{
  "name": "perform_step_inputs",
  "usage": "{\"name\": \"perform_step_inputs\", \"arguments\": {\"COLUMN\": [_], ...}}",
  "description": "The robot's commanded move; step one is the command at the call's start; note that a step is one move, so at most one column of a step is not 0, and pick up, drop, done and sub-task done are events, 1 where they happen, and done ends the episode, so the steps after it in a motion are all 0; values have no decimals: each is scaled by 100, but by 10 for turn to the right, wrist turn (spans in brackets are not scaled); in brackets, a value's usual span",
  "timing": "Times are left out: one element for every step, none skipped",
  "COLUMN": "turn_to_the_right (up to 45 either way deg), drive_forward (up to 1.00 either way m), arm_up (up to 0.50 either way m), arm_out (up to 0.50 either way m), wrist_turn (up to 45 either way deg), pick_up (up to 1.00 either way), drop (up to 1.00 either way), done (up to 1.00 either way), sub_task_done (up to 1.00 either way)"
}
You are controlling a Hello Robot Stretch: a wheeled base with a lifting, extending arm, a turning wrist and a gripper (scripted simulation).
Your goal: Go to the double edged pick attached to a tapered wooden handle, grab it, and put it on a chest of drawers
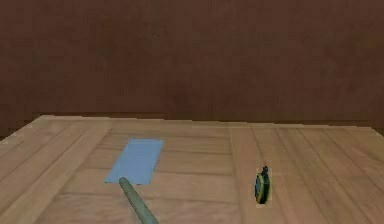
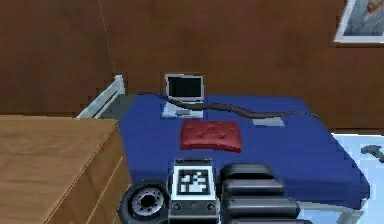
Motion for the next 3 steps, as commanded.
{"name": "perform_step_inputs", "arguments": {"turn_to_the_right": [0,-450,-450], "drive_forward": [5,0,0], "arm_up": [0,0,0], "arm_out": [0,0,0], "wrist_turn": [0,0,0], "pick_up": [0,0,0], "drop": [0,0,0], "done": [0,0,0], "sub_task_done": [0,0,0]}}
